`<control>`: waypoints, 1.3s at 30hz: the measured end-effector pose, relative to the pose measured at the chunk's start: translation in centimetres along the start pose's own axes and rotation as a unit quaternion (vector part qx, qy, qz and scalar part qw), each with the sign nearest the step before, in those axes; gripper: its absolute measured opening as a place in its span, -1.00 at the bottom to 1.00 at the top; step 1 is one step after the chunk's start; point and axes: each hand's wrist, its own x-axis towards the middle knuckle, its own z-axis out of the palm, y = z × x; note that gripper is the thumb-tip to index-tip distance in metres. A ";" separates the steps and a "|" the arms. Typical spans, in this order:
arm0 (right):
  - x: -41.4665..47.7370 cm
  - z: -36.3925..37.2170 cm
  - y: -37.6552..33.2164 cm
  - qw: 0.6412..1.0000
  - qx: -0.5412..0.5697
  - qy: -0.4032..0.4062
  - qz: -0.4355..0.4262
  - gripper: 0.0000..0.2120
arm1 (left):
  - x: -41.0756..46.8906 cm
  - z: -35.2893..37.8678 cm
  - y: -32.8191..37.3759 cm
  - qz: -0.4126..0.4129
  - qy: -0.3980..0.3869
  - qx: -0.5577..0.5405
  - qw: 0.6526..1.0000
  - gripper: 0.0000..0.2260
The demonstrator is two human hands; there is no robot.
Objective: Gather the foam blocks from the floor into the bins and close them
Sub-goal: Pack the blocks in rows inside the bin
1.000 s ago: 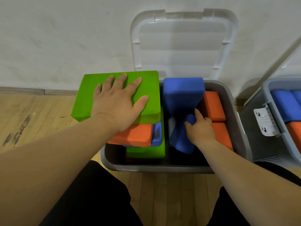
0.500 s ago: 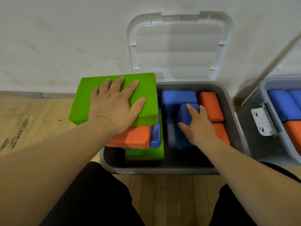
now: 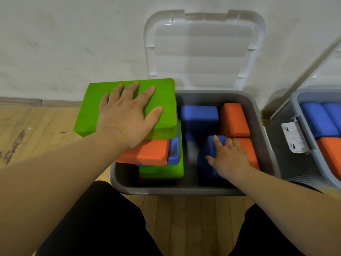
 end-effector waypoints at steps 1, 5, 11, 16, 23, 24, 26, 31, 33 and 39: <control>0.0 0.2 0.0 1.000 -0.018 0.015 -0.005 -0.18 | 0.0 0.0 -0.1 0.000 0.000 -0.001 1.000 -0.30; 0.3 -0.5 -0.3 0.999 0.037 -0.009 -0.001 -0.18 | 0.0 0.2 -0.1 0.000 0.004 -0.006 1.000 -0.29; 5.1 -3.6 -0.6 0.982 0.139 0.117 -0.056 -0.19 | 0.1 0.2 0.1 -0.002 0.004 -0.001 1.000 -0.28; 13.4 -6.6 -2.2 0.987 -0.018 -0.021 -0.160 -0.02 | -0.2 0.4 0.0 -0.004 0.004 0.002 1.000 -0.29; 15.6 -7.7 -2.1 0.977 -0.020 -0.070 -0.199 -0.09 | -0.4 0.5 -0.3 -0.006 0.009 0.006 1.000 -0.29; 15.3 -7.8 -1.9 0.977 -0.017 -0.062 -0.205 -0.12 | -0.4 0.5 -0.2 -0.006 0.009 0.007 1.000 -0.29; 14.6 -8.8 -1.6 0.977 -0.002 -0.025 -0.212 -0.17 | -0.3 0.5 -0.1 -0.005 0.009 0.010 1.000 -0.29; 11.8 -14.6 0.1 0.975 0.104 0.076 -0.182 -0.18 | -0.5 0.5 -0.1 -0.004 0.008 0.009 1.000 -0.29; 10.4 -17.8 1.1 0.967 0.168 0.118 -0.153 -0.22 | -0.4 0.5 0.0 -0.004 0.006 0.015 1.000 -0.28; 5.8 -21.6 1.3 0.935 0.317 0.155 -0.047 -0.24 | -0.5 0.2 0.9 -0.002 -0.004 0.021 1.000 -0.27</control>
